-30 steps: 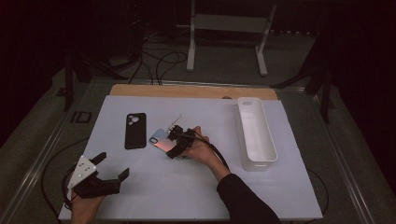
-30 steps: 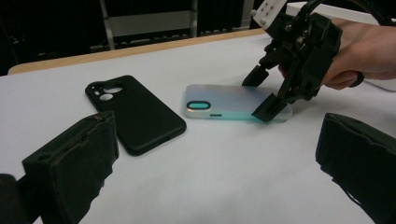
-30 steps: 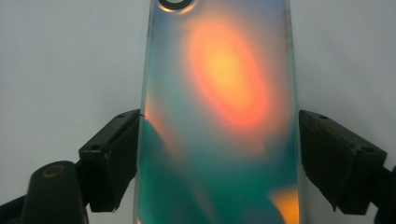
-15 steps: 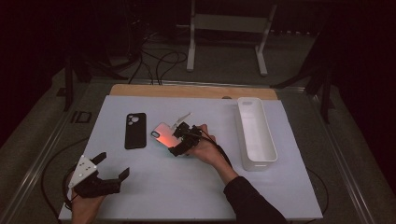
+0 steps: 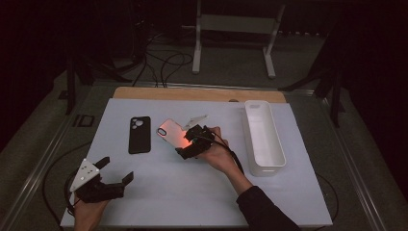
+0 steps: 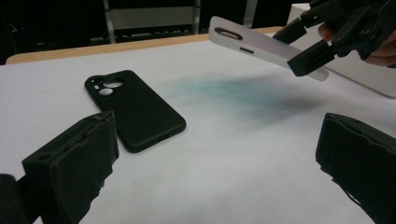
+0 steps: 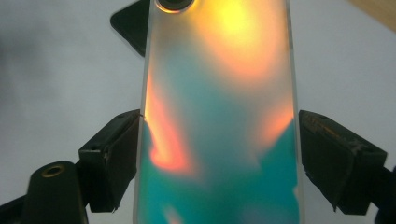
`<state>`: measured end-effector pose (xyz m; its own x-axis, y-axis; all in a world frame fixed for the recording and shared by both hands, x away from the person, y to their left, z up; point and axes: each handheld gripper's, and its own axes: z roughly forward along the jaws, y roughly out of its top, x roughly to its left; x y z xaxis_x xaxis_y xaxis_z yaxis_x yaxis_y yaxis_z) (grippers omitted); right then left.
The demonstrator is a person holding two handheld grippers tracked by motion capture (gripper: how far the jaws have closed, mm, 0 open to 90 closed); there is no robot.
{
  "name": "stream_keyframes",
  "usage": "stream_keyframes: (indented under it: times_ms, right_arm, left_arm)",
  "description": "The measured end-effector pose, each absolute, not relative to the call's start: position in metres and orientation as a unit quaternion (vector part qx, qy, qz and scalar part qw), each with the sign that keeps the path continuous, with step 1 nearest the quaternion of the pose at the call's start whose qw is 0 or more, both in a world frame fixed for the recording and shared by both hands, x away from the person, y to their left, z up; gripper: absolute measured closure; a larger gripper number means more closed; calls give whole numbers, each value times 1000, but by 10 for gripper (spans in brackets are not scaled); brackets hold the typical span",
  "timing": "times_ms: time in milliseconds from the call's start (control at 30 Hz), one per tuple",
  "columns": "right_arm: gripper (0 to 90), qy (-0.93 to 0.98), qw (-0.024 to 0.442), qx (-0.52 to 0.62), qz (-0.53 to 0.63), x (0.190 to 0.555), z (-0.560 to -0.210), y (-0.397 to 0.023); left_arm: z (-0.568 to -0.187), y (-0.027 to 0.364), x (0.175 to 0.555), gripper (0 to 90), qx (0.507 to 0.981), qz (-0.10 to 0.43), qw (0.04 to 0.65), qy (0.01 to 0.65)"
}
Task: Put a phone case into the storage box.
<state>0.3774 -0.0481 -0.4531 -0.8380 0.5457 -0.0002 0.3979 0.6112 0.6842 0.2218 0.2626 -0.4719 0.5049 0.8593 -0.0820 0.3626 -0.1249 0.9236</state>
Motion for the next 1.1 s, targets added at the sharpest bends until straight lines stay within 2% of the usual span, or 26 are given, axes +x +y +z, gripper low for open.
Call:
stream_keyframes:
  times_ms: [567, 1100]
  right_arm:
    - [170, 862, 135, 260, 413, 357, -428, -70]
    - [170, 845, 145, 250, 450, 344, -426, -82]
  left_arm:
    - [-456, 251, 235, 0, 707, 227, 511, 433]
    - [-436, 215, 266, 17, 732, 213, 496, 416]
